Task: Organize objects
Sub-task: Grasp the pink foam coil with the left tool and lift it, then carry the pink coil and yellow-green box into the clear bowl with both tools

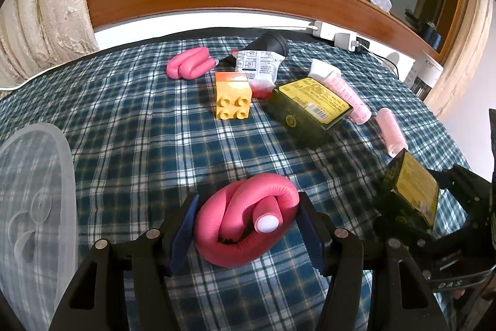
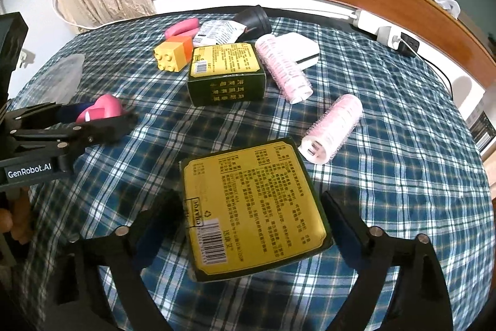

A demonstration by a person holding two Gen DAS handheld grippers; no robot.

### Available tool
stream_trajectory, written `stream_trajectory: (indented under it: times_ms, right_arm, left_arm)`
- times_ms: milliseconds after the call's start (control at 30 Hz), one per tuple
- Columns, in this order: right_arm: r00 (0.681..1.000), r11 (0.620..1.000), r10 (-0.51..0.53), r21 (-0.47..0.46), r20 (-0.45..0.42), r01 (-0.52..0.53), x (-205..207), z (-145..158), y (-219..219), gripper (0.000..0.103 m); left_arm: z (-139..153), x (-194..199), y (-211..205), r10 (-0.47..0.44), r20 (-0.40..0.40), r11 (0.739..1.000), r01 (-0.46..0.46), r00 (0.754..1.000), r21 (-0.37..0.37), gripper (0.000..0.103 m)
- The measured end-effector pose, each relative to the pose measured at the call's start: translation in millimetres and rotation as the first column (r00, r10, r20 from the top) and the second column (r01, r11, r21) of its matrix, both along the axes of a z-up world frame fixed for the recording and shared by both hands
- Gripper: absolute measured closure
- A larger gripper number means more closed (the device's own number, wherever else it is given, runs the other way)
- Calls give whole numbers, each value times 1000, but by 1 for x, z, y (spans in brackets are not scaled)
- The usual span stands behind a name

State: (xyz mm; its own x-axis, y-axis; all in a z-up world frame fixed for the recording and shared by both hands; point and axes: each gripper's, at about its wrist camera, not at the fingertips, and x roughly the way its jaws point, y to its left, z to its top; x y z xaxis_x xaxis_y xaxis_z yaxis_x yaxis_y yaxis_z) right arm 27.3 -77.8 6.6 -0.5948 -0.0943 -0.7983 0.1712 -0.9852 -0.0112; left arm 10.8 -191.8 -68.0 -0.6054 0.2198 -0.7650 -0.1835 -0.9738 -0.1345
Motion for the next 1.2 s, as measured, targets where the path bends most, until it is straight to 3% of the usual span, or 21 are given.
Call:
stream_trajectory:
  times_ms: [167,533,833,1200]
  right_arm:
    - [1000,1000,10,-2,-20,-10,7,3,-4,32]
    - [999,1000,-27,-17,-23,26,18,4,-11,33]
    - [999,999,8,-50,-34,-10,25,10,-38,33]
    - [993,993,87,-79,-74,-93,21,25,-91,33]
  left_arm:
    - [1,6,-6,4,0,1000,-4,1000,15,39]
    - [10,18,-21,12,-25,999,-11,1000,48,39]
    - [26,32,-34,28,-85,998,-23,996,61,39]
    - [48,48,-92,154,-167,987,-143,974,73,39]
